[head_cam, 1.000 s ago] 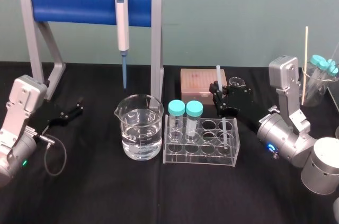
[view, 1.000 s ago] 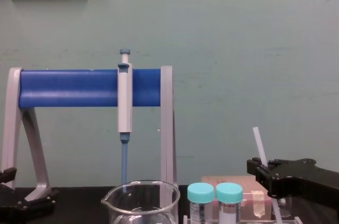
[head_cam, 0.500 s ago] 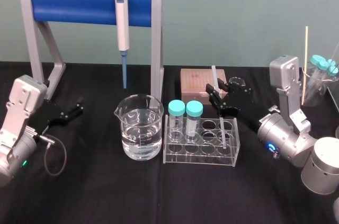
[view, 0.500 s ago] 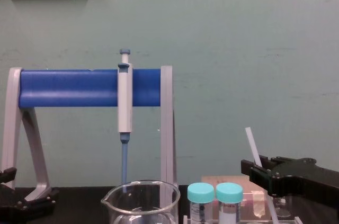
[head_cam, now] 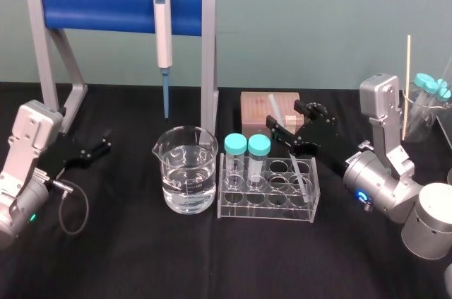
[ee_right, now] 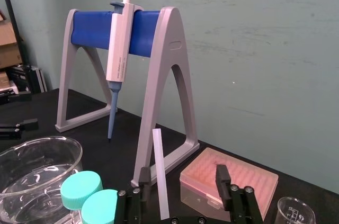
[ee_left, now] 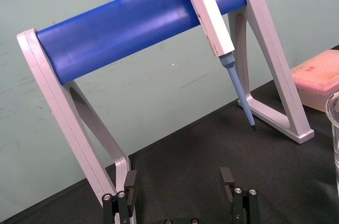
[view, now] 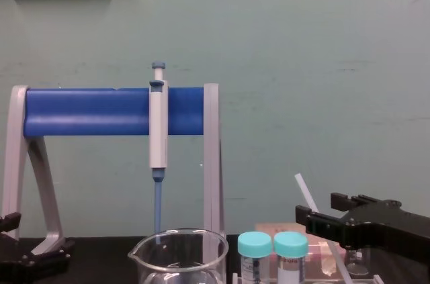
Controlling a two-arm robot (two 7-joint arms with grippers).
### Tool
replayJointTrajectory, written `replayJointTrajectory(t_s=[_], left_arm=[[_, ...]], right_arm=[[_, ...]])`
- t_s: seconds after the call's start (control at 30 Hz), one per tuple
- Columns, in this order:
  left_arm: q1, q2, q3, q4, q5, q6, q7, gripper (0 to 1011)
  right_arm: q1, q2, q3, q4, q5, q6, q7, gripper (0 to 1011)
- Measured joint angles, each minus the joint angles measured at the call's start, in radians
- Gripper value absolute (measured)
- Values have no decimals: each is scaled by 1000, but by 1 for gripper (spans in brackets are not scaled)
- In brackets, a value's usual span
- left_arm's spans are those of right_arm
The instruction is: Pick up the stirring rod with one hand, then place it down.
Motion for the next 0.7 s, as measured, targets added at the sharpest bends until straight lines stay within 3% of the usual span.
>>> replayJointTrajectory(t_s=[0.3,0.57,0.7], left_arm=[[0,0,0,0,0,0,0,1000],[0,0,0,0,0,0,0,1000],[0,0,0,0,0,0,0,1001]], right_arm=[[0,0,1,0,2,-2,1,997],[-4,0,32,-35,25,-36,-1,1003],[-10,-2,75,-66,33,-67,-39,1003]])
